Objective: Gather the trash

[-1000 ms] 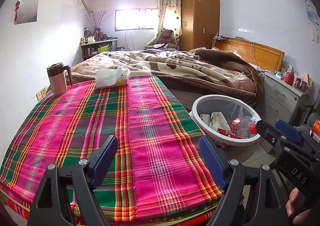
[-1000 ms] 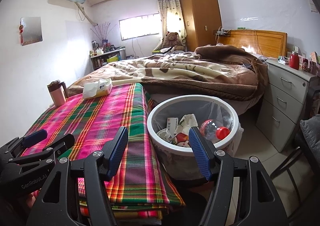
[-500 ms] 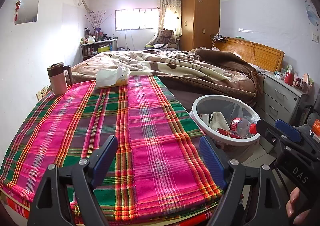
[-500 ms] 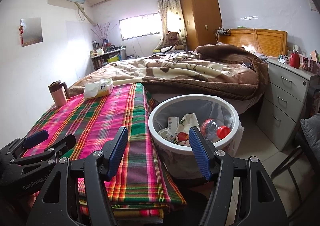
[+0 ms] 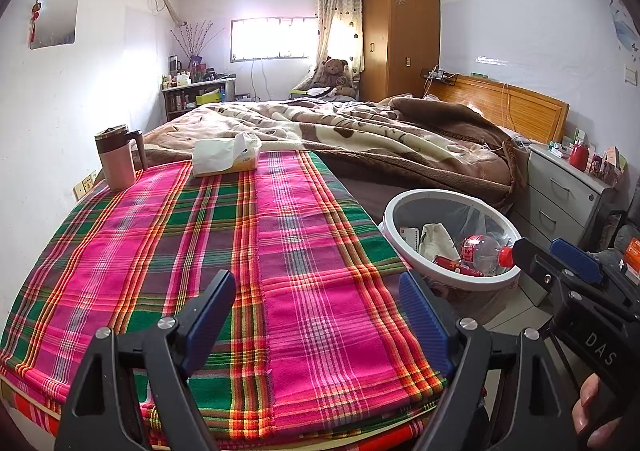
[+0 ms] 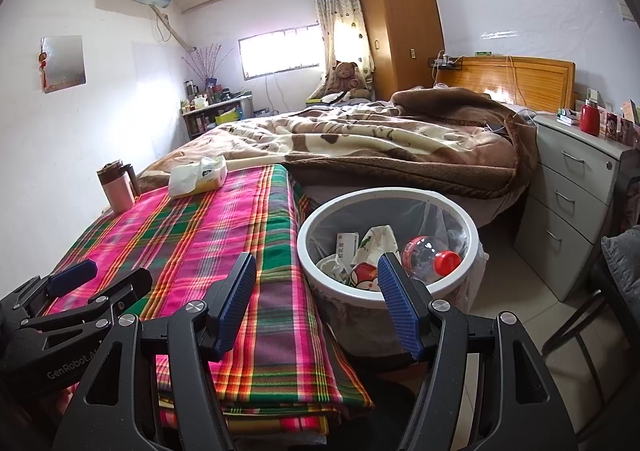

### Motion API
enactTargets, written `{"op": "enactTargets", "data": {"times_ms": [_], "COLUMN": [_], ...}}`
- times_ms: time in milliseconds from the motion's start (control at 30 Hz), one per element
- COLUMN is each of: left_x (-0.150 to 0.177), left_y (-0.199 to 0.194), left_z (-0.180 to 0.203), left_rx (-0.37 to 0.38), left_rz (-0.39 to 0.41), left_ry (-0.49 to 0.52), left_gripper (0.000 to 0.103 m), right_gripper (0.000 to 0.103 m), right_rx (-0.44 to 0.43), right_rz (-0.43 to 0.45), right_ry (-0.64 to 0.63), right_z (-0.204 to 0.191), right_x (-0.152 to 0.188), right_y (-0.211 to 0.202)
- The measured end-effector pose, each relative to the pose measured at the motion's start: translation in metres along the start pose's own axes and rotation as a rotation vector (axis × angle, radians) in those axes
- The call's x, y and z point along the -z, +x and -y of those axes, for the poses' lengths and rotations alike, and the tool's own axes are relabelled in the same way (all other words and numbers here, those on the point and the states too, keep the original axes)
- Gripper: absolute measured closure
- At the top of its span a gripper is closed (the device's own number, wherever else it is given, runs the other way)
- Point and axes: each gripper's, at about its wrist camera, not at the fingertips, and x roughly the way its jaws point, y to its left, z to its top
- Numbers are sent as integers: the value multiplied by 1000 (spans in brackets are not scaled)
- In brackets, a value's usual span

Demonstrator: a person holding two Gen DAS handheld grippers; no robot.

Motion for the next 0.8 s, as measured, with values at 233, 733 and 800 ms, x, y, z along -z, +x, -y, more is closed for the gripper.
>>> {"op": "enactTargets", "data": {"times_ms": [233, 733, 800], "left_x": [0, 3, 3], "left_y": [0, 0, 0], "left_z": [-1, -2, -2], "left_rx": [-2, 1, 1], "left_rz": [-1, -11, -12], "left_ry": [-2, -9, -8], "left_gripper": [18, 18, 18], "right_gripper": [39, 39, 39], "right_rx": [-2, -5, -6], "right_rz": [-2, -7, -9], "right_ry": [3, 3, 4], "right_z": [0, -1, -1], "right_x": [0, 1, 2], "right_y": [0, 1, 0]}}
